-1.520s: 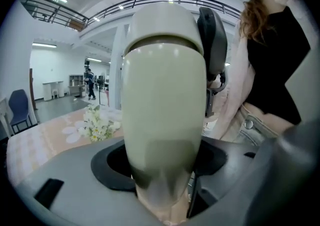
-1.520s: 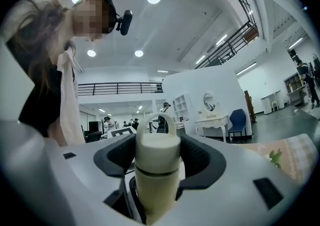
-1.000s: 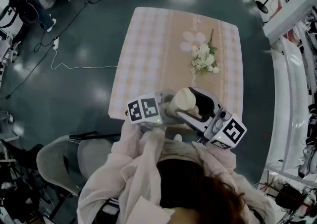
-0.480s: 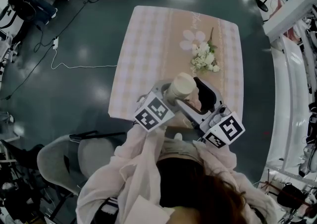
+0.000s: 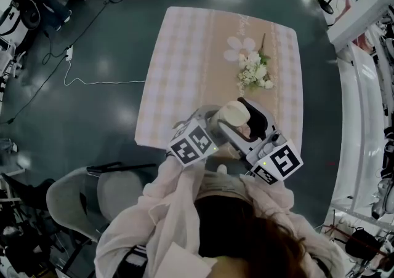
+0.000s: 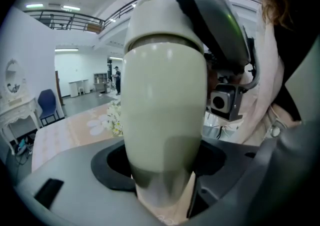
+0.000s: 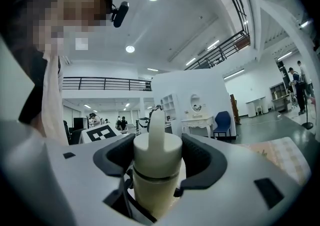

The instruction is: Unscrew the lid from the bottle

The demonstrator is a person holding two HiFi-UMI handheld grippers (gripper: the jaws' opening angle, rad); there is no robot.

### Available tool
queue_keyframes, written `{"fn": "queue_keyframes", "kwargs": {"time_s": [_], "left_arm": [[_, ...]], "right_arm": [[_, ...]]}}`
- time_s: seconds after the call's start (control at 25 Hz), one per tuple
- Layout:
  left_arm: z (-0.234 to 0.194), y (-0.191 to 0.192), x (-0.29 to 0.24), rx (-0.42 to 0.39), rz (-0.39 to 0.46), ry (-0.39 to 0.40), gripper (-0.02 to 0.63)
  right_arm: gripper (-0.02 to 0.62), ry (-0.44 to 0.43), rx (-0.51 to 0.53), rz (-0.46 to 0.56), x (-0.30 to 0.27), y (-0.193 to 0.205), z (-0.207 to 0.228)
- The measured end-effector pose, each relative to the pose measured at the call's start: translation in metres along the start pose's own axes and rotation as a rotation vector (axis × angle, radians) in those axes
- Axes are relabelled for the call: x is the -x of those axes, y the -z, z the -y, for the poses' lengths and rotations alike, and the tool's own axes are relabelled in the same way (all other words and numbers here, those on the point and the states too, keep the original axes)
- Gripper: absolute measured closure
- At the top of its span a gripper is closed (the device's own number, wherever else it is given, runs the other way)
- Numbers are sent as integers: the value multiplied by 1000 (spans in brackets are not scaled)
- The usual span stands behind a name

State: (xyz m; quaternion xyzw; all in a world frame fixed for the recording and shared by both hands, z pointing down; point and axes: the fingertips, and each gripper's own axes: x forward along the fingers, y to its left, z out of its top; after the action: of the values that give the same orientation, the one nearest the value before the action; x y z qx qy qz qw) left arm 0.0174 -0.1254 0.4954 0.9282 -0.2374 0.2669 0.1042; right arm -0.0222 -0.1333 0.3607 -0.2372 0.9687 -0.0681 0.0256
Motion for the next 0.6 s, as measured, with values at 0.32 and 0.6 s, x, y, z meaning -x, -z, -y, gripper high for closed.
{"fn": "queue_keyframes", "kwargs": {"time_s": [0.32, 0.6], "left_arm": [[23, -2, 6, -35, 33, 219, 291], [41, 20, 13, -78, -25, 343, 291]], "right_arm": [[291, -85, -5, 24, 6, -3, -12], [291, -83, -50, 113, 18, -27, -2]]}}
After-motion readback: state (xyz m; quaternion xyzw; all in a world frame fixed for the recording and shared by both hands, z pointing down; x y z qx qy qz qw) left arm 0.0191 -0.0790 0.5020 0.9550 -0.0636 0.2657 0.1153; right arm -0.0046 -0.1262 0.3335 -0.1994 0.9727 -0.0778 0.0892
